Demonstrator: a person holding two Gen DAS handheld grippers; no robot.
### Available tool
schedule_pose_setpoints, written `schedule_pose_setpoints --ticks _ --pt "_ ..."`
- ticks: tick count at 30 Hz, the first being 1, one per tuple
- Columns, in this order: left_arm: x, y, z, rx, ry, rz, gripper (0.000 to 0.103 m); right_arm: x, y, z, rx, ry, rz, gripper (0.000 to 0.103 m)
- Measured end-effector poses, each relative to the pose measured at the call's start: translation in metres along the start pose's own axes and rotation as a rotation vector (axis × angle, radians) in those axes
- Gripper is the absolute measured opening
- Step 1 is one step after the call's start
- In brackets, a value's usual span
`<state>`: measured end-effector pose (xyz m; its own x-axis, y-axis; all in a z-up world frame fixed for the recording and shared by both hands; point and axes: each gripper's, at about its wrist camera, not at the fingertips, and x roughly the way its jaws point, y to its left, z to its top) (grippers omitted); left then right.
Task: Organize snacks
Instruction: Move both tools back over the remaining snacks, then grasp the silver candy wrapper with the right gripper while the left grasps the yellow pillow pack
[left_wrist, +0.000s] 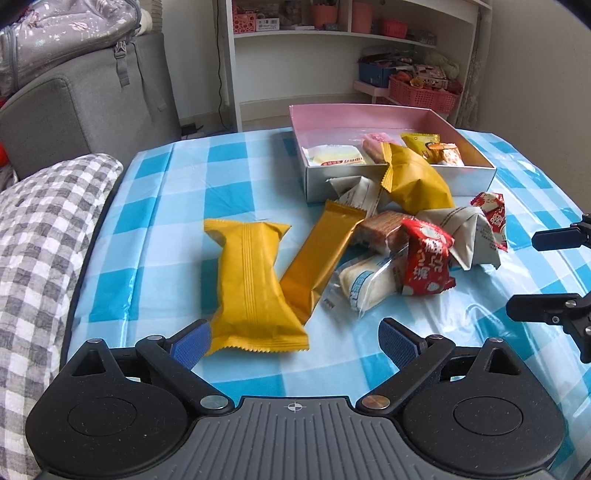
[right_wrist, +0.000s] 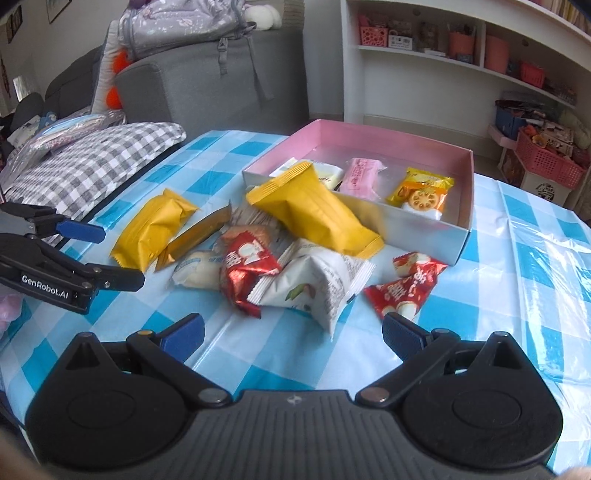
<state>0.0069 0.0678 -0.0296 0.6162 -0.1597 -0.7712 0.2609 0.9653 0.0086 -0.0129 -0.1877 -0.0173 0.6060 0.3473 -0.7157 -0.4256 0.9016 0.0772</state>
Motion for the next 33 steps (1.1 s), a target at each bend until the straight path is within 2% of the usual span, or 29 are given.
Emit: schedule_pose_setpoints --ticks 7,14,18,20,23,29,33 --pt "-0.004 0.018 -0.028 -0.071 -0.020 -0.011 0.098 -0.004 0.026 -0.019 -0.109 -0.001 0.117 0.103" --pt "-0.005 0.020 -0.048 -0.042 -0.030 0.013 0.098 -0.006 0.053 -0.034 -0.196 0.018 0.241 0.103" --pt "-0.003 0.025 -0.052 -0.062 -0.029 0.026 0.098 -0.003 0.070 -0.039 -0.253 0.032 0.291 0.102" --pt "-0.001 0.026 -0.053 -0.065 -0.028 0.033 0.098 0.001 0.078 -0.041 -0.280 0.048 0.305 0.098" --pt "0.004 0.025 -0.053 -0.055 -0.034 0.044 0.098 0.007 0.087 -0.044 -0.326 0.061 0.297 0.086" --pt "0.011 0.018 -0.049 -0.019 -0.056 0.052 0.098 0.009 0.089 -0.046 -0.358 0.054 0.281 0.070" --pt "0.015 0.015 -0.043 -0.011 -0.071 0.070 0.098 0.011 0.088 -0.044 -0.363 0.047 0.280 0.052"
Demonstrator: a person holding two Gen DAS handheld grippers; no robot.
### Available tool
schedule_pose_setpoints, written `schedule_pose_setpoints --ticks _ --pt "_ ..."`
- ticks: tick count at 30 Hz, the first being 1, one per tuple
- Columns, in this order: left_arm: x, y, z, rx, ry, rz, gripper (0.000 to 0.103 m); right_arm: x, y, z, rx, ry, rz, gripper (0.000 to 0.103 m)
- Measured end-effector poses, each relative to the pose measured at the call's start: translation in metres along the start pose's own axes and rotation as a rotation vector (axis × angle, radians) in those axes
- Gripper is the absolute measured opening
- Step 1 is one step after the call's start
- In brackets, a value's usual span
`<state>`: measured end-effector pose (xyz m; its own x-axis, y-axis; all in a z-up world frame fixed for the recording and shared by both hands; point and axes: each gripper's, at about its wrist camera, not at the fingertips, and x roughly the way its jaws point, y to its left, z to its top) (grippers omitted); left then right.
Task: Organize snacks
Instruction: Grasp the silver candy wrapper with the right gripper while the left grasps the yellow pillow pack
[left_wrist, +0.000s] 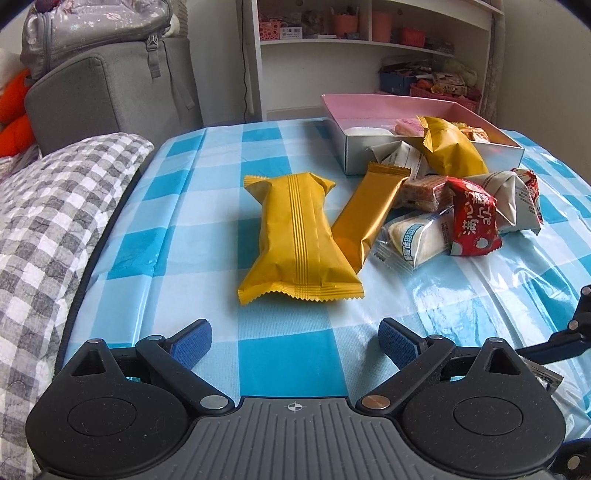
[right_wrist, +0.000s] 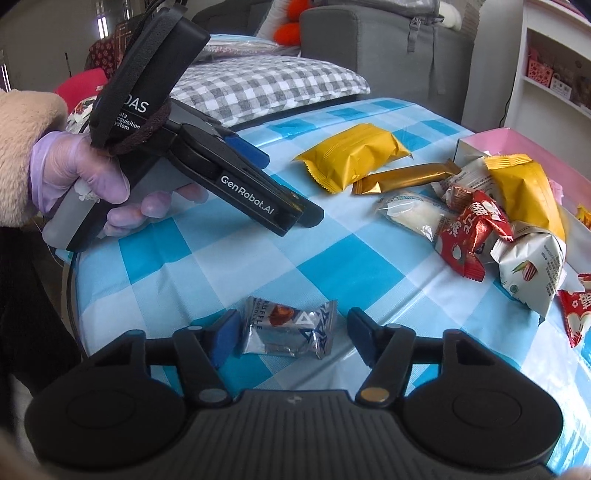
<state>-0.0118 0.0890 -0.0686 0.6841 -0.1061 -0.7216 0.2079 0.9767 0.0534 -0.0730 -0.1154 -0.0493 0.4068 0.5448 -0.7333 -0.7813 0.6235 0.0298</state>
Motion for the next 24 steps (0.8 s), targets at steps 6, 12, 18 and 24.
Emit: schedule_pose_setpoints --ticks 6,12,18,24 --pt "0.003 0.001 0.011 -0.021 -0.037 0.001 0.098 0.001 -0.004 0.002 -0.003 0.002 0.007 0.040" --pt "0.009 0.001 0.026 -0.037 -0.049 -0.009 0.096 0.000 -0.011 0.006 0.024 0.000 -0.007 0.037" --pt "0.017 0.003 0.036 -0.074 -0.043 -0.010 0.090 -0.002 -0.023 0.009 0.065 -0.017 -0.043 0.037" --pt "0.023 0.004 0.042 -0.102 -0.029 -0.004 0.072 -0.002 -0.033 0.011 0.096 -0.028 -0.077 0.036"
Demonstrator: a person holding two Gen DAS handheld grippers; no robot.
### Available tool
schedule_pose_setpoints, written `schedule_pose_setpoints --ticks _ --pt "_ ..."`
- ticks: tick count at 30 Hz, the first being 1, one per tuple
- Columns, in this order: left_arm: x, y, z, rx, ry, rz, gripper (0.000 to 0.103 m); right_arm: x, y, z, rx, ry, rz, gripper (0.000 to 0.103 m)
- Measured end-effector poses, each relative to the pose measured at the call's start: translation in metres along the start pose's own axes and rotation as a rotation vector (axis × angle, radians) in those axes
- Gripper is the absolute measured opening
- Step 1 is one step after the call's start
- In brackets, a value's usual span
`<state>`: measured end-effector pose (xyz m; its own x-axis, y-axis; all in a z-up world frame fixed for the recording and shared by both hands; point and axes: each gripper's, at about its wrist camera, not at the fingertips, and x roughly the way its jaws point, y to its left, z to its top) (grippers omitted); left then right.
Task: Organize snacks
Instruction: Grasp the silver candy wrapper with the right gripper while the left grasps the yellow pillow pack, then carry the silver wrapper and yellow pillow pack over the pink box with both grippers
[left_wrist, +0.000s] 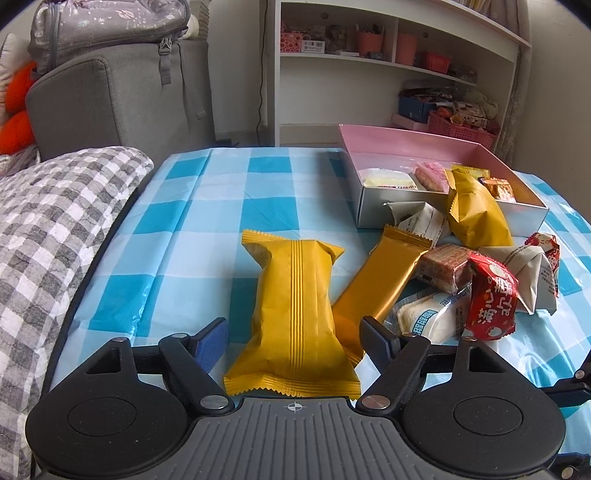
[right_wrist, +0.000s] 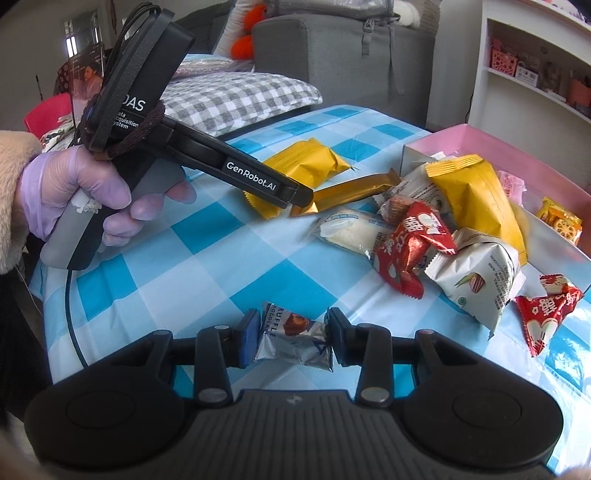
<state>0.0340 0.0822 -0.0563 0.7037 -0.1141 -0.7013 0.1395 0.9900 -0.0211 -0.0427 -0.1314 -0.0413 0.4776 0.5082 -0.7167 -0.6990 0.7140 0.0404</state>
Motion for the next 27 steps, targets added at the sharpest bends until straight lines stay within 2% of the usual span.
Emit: schedule_pose_setpoints --ticks 4,9,17,27 --pt "0.003 0.001 0.003 -0.020 0.019 0.008 0.052 -0.002 -0.005 0.003 0.015 -0.011 -0.010 0.036" --pt "0.000 0.000 0.007 -0.032 0.013 0.017 0.041 -0.006 -0.008 0.005 0.022 -0.023 -0.022 0.036" --pt "-0.009 -0.005 0.015 -0.042 -0.003 0.013 0.038 -0.013 -0.018 0.011 0.051 -0.060 -0.045 0.036" --pt "-0.023 -0.002 0.030 -0.097 -0.039 0.003 0.037 -0.029 -0.044 0.022 0.138 -0.146 -0.103 0.036"
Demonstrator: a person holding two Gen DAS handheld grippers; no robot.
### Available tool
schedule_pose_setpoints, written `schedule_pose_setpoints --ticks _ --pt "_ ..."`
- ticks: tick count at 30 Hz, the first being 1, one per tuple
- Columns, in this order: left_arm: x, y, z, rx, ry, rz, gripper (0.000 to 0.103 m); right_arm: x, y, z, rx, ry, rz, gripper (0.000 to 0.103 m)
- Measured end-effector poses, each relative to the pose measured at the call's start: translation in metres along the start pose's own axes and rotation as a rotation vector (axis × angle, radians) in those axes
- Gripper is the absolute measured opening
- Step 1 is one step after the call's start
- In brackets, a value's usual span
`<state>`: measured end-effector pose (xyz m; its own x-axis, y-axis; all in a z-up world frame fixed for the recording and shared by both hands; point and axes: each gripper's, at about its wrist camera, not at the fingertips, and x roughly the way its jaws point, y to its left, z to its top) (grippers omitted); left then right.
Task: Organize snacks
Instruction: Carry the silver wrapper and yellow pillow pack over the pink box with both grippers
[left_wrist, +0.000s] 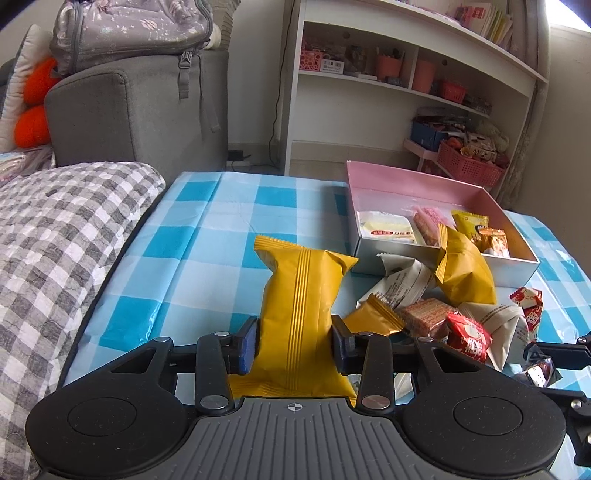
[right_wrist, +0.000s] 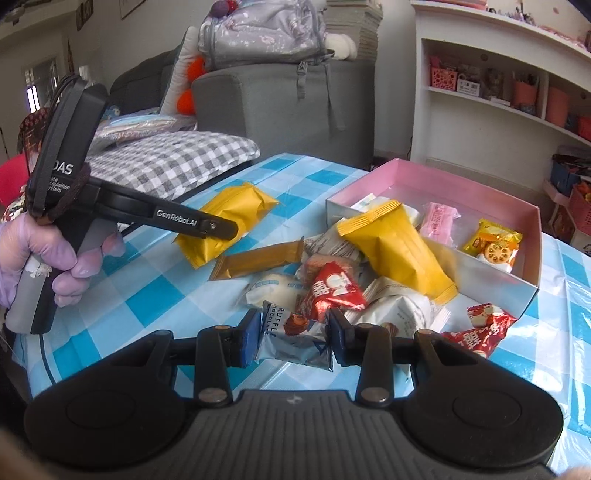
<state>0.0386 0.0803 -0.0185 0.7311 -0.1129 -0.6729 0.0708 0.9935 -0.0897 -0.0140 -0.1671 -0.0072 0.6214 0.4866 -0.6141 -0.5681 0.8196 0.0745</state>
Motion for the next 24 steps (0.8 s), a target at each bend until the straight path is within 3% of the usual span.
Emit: schedule_pose_setpoints --ticks 14,24 --pt "-0.003 -0.013 0.028 -0.076 -0.038 -0.026 0.037 0.001 -0.057 0.029 0.208 -0.106 -0.126 0.036" --pt "0.024 -0.042 0.065 -0.087 -0.022 -0.065 0.037 0.021 -0.103 0.043 0.446 -0.142 -0.192 0.036"
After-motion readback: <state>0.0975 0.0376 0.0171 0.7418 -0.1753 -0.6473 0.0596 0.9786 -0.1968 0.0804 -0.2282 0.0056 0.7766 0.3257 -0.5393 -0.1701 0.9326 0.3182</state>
